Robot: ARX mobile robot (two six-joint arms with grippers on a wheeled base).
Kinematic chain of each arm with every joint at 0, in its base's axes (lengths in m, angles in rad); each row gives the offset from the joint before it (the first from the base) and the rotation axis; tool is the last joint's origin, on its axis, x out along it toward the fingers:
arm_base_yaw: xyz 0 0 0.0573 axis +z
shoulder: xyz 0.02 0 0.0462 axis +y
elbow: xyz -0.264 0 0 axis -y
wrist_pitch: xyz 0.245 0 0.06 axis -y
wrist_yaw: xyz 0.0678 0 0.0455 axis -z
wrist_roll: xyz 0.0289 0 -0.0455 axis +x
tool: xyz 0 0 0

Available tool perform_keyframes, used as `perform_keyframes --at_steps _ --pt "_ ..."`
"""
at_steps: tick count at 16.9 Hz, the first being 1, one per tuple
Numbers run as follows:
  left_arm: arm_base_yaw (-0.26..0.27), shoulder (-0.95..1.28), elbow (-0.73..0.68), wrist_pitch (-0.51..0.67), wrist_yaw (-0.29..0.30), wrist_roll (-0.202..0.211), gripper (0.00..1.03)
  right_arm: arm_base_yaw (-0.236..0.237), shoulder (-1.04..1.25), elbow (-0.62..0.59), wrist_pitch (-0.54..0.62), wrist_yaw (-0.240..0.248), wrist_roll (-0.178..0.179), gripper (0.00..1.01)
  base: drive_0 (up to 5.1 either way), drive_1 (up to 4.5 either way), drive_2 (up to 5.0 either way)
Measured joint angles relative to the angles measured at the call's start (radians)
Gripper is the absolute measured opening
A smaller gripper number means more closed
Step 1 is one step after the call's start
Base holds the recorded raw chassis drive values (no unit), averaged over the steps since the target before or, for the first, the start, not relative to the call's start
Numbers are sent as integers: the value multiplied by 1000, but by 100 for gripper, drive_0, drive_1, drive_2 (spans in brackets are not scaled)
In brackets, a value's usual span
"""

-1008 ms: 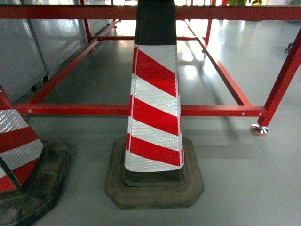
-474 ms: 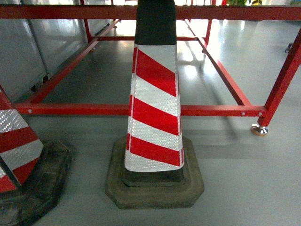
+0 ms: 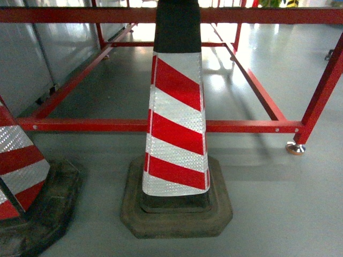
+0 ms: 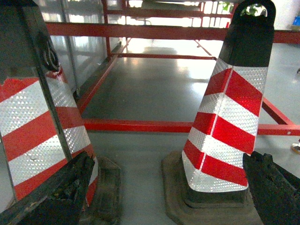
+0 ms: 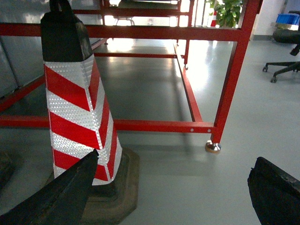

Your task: Place box next to blue box on left shelf

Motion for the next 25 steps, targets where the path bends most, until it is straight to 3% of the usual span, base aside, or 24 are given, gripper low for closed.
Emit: perform_keyframes --at_steps 25 --pt "0 0 0 3 0 11 98 0 0 0 4 0 0 98 0 0 0"
